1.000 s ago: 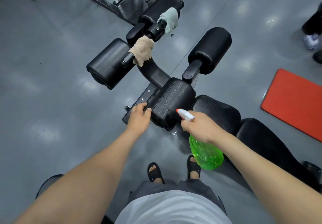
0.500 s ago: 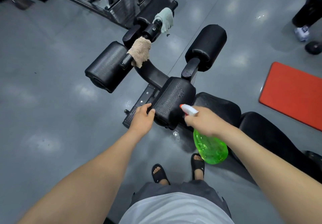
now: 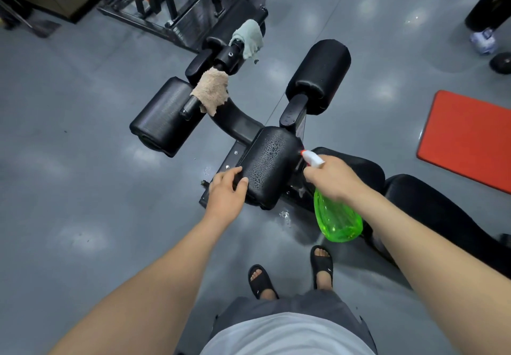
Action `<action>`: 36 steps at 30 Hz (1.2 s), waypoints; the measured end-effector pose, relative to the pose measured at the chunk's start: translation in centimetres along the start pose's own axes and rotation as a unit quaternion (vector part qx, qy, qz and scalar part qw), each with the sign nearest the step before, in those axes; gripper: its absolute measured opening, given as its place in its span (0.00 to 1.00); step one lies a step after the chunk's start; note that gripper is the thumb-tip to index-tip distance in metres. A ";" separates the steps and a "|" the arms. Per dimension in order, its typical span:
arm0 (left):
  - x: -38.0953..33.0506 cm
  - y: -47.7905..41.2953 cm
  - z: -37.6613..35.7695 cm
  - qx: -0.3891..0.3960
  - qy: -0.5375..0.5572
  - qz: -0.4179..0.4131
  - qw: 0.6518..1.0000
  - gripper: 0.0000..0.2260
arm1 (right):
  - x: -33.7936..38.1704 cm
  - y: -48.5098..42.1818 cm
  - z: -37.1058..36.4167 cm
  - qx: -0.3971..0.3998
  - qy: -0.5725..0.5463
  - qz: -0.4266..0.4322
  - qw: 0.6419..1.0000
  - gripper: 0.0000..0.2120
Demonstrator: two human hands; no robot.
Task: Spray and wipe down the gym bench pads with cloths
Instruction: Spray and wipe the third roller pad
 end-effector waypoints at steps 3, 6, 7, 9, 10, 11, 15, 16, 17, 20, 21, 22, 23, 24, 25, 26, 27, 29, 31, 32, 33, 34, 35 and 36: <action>0.0 0.1 -0.1 0.001 0.001 0.014 1.000 0.19 | 0.7 1.2 -2.1 0.068 0.041 0.048 0.996 0.15; 0.2 0.0 0.1 0.006 0.001 0.039 0.999 0.19 | 0.5 2.7 -5.0 0.144 0.057 0.065 0.986 0.18; 0.2 0.0 0.3 0.002 -0.003 0.046 0.999 0.19 | 0.3 2.7 -5.2 0.146 0.040 0.060 0.987 0.20; -0.1 0.2 0.9 -0.020 0.005 0.049 0.999 0.18 | -0.3 1.7 -4.4 0.111 0.017 0.052 0.992 0.20; -0.3 0.4 1.1 -0.031 0.015 0.048 0.998 0.18 | -0.7 0.7 -3.4 0.077 0.015 0.046 0.996 0.19; -0.4 0.6 1.2 -0.040 0.024 0.044 0.998 0.17 | -1.1 -0.3 -2.3 0.039 0.012 0.035 0.999 0.18; -1.0 1.6 0.8 -0.041 0.014 0.012 0.999 0.16 | -1.9 -2.7 0.1 -0.007 0.009 0.014 1.000 0.17; -1.1 1.7 0.7 -0.039 0.011 0.012 0.999 0.16 | -1.6 -2.6 -0.6 0.023 0.021 0.024 0.999 0.18; -1.0 1.7 0.6 -0.040 0.013 0.015 0.999 0.17 | -1.1 -2.2 -1.7 0.060 0.038 0.044 0.996 0.17; -0.8 1.5 0.4 -0.041 0.020 0.027 0.999 0.17 | -0.8 -0.1 -5.5 0.151 0.056 0.066 0.985 0.19; -0.8 1.3 0.4 -0.041 0.018 0.032 0.998 0.17 | -0.8 0.3 -6.1 0.160 0.038 0.066 0.984 0.19; -0.7 1.2 0.5 -0.043 0.015 0.036 0.998 0.17 | -0.9 0.1 -6.2 0.156 0.014 0.065 0.986 0.15; -0.6 1.0 0.5 -0.046 0.013 0.039 0.998 0.17 | -0.9 -0.4 -5.6 0.136 -0.004 0.061 0.989 0.12; -0.6 1.0 0.6 -0.051 0.015 0.039 0.998 0.17 | -1.1 -1.2 -4.6 0.103 -0.020 0.056 0.993 0.12; -0.6 1.0 0.7 -0.058 0.019 0.038 0.997 0.17 | -1.3 -2.1 -3.3 0.070 -0.029 0.044 0.996 0.16; -0.6 1.0 0.7 -0.061 0.021 0.036 0.997 0.16 | -1.5 -2.8 -2.0 0.039 -0.028 0.030 0.998 0.19; -0.7 1.2 0.6 -0.063 0.020 0.034 0.997 0.16 | -1.7 -3.3 -1.1 0.019 -0.019 0.019 0.999 0.19; -0.7 1.3 0.3 -0.063 0.014 0.032 0.997 0.17 | -1.6 -3.7 -0.9 0.026 0.002 0.027 0.999 0.16; -0.3 1.2 0.1 -0.058 0.018 0.042 0.997 0.18 | -0.7 -2.4 -2.9 0.096 0.041 0.059 0.993 0.12; -0.1 1.0 -0.1 -0.053 0.021 0.050 0.997 0.18 | -0.2 -1.4 -4.3 0.138 0.061 0.077 0.986 0.12; 0.1 0.8 -0.1 -0.050 0.023 0.057 0.997 0.18 | 0.0 -0.3 -5.6 0.171 0.071 0.088 0.979 0.11; 0.1 0.6 -0.1 -0.052 0.022 0.062 0.997 0.18 | 0.0 0.5 -6.6 0.192 0.060 0.093 0.975 0.10; 0.0 0.5 0.0 -0.059 0.021 0.062 0.996 0.18 | 0.1 1.0 -7.0 0.200 0.043 0.092 0.974 0.06; -0.1 0.4 0.2 -0.070 0.022 0.061 0.995 0.18 | 0.1 0.9 -6.8 0.192 0.022 0.091 0.977 0.05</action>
Point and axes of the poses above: each hand's wrist, its own y-axis away from the middle knuckle, its own z-axis out of the back of the hand, x = y × z, the point moved 9 cm from there along -y, towards the middle knuckle, and after that the axes turned 8 degrees about z, right-handed, at the moved point
